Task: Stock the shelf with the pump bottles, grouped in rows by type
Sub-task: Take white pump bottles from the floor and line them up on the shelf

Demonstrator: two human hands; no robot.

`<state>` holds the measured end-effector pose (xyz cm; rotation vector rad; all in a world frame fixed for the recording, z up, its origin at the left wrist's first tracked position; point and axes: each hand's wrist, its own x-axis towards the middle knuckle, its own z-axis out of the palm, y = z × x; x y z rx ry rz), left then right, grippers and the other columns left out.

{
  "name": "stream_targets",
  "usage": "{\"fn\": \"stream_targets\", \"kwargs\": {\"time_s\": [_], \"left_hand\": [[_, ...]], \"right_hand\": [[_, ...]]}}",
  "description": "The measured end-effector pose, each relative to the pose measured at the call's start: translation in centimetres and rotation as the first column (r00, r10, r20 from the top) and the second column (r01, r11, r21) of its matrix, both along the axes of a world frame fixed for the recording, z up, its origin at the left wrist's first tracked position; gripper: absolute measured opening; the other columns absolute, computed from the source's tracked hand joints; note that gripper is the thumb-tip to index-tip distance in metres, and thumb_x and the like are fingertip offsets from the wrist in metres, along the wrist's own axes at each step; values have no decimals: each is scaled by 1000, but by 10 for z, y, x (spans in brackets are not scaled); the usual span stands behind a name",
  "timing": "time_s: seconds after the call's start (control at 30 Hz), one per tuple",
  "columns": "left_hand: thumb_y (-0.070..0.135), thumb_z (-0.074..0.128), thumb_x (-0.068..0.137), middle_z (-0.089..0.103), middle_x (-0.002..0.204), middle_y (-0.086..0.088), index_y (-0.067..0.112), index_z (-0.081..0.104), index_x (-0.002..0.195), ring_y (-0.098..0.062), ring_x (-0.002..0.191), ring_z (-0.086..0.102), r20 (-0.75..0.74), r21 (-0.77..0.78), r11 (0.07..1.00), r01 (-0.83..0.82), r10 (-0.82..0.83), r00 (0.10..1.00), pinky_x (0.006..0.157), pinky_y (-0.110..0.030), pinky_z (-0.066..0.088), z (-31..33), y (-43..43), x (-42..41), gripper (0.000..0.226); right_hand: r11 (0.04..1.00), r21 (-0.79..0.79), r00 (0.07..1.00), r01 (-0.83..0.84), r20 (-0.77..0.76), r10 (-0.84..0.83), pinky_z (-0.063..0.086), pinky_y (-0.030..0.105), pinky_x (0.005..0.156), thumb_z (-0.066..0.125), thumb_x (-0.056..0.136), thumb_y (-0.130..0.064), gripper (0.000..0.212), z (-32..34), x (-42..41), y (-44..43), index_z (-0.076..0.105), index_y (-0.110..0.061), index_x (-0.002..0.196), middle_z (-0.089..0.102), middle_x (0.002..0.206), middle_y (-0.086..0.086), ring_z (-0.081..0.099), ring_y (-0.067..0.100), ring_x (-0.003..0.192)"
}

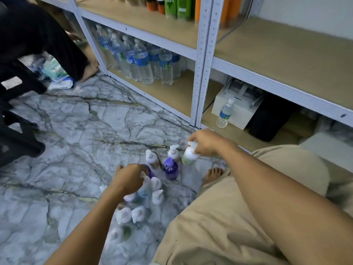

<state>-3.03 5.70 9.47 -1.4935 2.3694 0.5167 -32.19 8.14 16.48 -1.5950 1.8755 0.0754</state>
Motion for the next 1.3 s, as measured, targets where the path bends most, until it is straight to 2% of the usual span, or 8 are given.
{"fn": "stream_targets", "kwargs": {"time_s": [0.17, 0.27, 0.4, 0.53, 0.7, 0.9, 1.13, 1.3], "left_hand": [[20, 50, 95, 64, 114, 13, 41, 59, 117, -13, 112, 57, 64, -169, 970, 174, -166, 984, 83, -38, 22, 83, -23, -39, 31], [18, 50, 97, 63, 115, 14, 41, 57, 119, -12, 108, 58, 50, -268, 931, 247, -243, 969, 84, -38, 23, 137, -39, -72, 32], [21, 49, 101, 62, 107, 15, 42, 57, 117, -13, 95, 51, -41, -386, 872, 299, -340, 939, 86, -38, 23, 211, -55, -125, 28], [23, 47, 102, 57, 100, 14, 40, 57, 114, -15, 92, 47, -121, -455, 815, 358, -455, 882, 84, -40, 23, 277, -64, -184, 23], [25, 46, 101, 61, 112, 15, 42, 57, 116, -15, 107, 52, -216, -536, 749, 389, -567, 795, 93, -44, 29, 324, -81, -254, 25], [21, 48, 101, 64, 120, 8, 33, 60, 121, -20, 117, 55, -178, -610, 646, 458, -676, 715, 98, -48, 31, 350, -88, -334, 26], [9, 48, 95, 62, 122, 9, 35, 60, 117, -19, 115, 53, -30, -632, 532, 563, -743, 668, 83, -43, 26, 360, -100, -413, 36], [3, 55, 89, 64, 112, 13, 40, 61, 113, -17, 112, 48, 134, -657, 399, 640, -773, 620, 89, -46, 25, 362, -125, -464, 44]], "right_hand": [[973, -224, 999, 47, 32, -40, 47, 43, 98, 60, 88, -24, 57, 76, -46, 14, 49, -48, 138, 51, 142, 5, 50, 26, 126], [947, -318, 999, 44, 20, -40, 47, 46, 101, 58, 88, -24, 53, 134, -72, 24, 54, -47, 135, 52, 145, -4, 48, 21, 129], [912, -406, 997, 60, -25, -77, 48, 32, 77, 64, 91, -26, 39, 210, -102, 38, 62, -40, 128, 62, 107, -9, 60, 11, 92], [869, -479, 992, 120, 15, -129, 59, 38, 75, 71, 88, -22, 33, 262, -129, 47, 65, -29, 120, 71, 86, 0, 70, 10, 66], [820, -534, 973, 207, 23, -230, 58, 32, 77, 77, 82, -27, 22, 311, -161, 56, 68, -22, 101, 74, 68, 0, 73, 12, 65], [731, -524, 886, 437, 110, -450, 54, 26, 65, 76, 80, -24, 15, 332, -198, 61, 72, -11, 86, 75, 68, 4, 74, 13, 66], [549, -574, 746, 608, 175, -643, 59, 40, 84, 73, 72, -23, 5, 304, -274, 52, 73, -26, 77, 73, 69, -7, 72, 18, 73], [636, -559, 759, 533, -18, -651, 35, 41, 96, 66, 84, -28, 38, 291, -331, 43, 61, -43, 118, 64, 107, -8, 54, 18, 111]]}}
